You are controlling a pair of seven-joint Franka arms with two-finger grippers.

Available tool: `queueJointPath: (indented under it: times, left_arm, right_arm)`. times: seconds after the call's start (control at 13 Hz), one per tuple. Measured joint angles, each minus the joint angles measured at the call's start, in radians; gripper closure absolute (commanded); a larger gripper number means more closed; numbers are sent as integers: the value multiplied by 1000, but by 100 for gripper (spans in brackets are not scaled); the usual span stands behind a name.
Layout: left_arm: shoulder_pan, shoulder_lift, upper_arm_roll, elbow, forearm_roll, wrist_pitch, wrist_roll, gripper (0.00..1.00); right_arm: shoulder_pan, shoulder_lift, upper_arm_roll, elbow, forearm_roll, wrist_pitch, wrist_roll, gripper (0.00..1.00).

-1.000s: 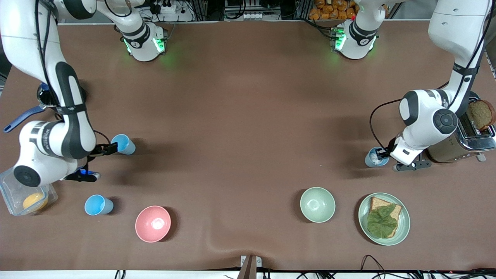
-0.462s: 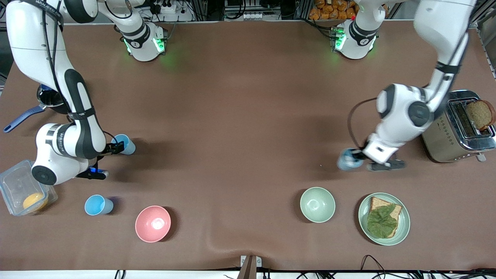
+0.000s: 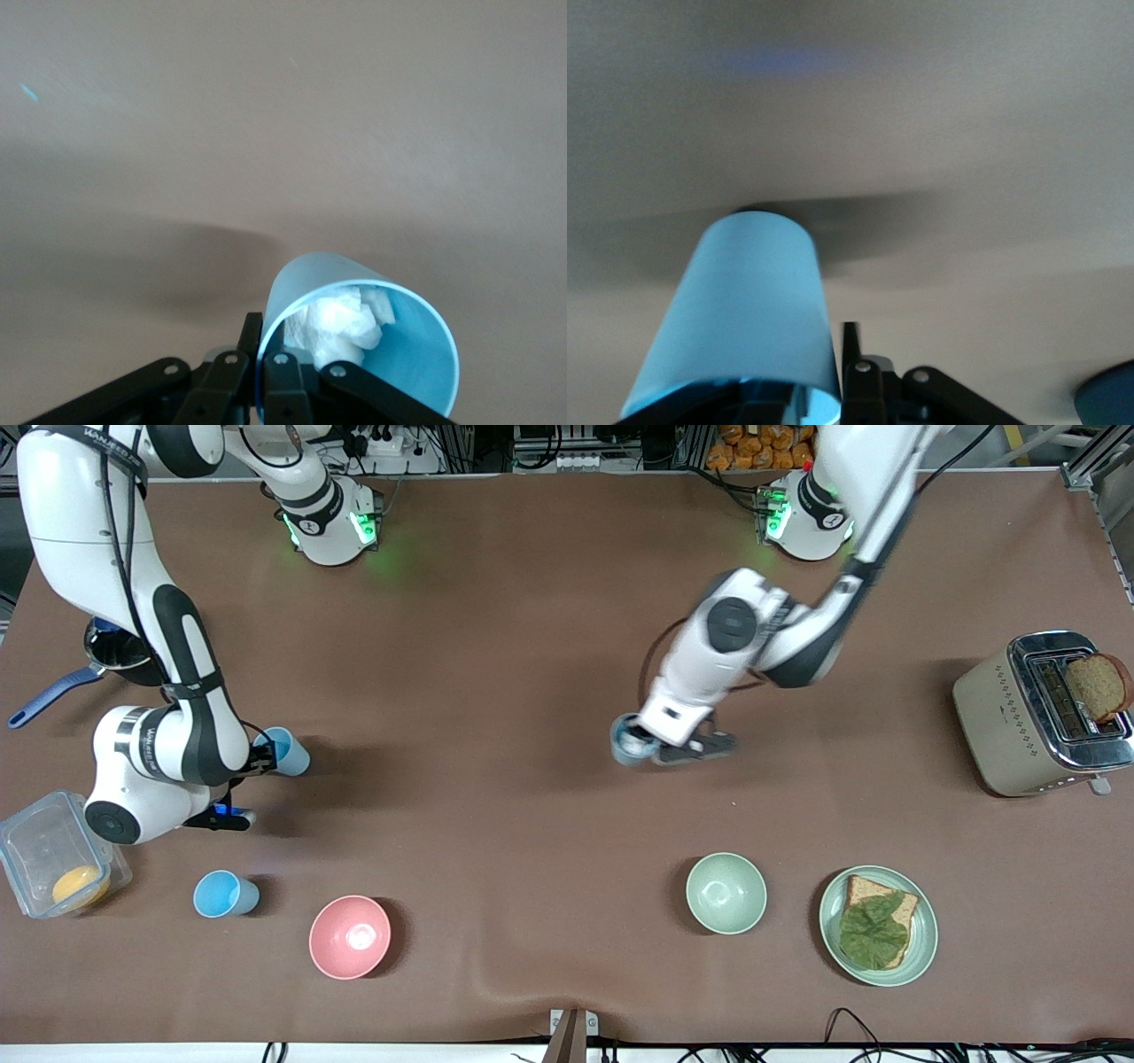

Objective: Stack blue cups with both arms
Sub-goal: 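Carry the blue cup with the left gripper to the table middle, then move the right gripper's cup over the placed cup while the left gripper withdraws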

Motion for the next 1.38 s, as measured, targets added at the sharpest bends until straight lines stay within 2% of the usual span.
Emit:
queueJointPath:
  times: [0.23, 0.38, 0.46, 0.54, 0.62, 0.85, 1.0, 1.23, 1.38]
  left_arm:
    - [-108, 129, 2, 112, 116, 0, -232, 100]
    - [-143, 193, 3, 176, 136, 0, -273, 100]
    - [-155, 212, 4, 195, 136, 0, -282, 94]
    - [-163, 223, 4, 209, 136, 0, -296, 33]
    - [-172, 227, 4, 218, 136, 0, -314, 0]
    - [-179, 226, 6, 234, 137, -4, -371, 0]
    - [-175, 205, 11, 258, 138, -54, -392, 0]
    - [-130, 77, 17, 289, 142, -203, -376, 0]
    - [-56, -46, 19, 295, 142, -316, -271, 0]
  right_arm:
    - [8, -31, 11, 1, 0, 0, -6, 99]
    - [23, -68, 29, 1, 11, -7, -6, 99]
    - [30, -84, 41, 1, 47, -18, -1, 99]
    - [36, -94, 48, 0, 98, -29, 9, 99]
    - [42, -98, 51, -1, 145, -38, 29, 99]
    - [84, -98, 57, -2, 228, -42, 142, 99]
    - [134, -100, 59, 2, 278, -41, 235, 99]
    - [221, -111, 61, 33, 303, -35, 408, 99]
    - [286, -118, 62, 63, 323, -26, 524, 99]
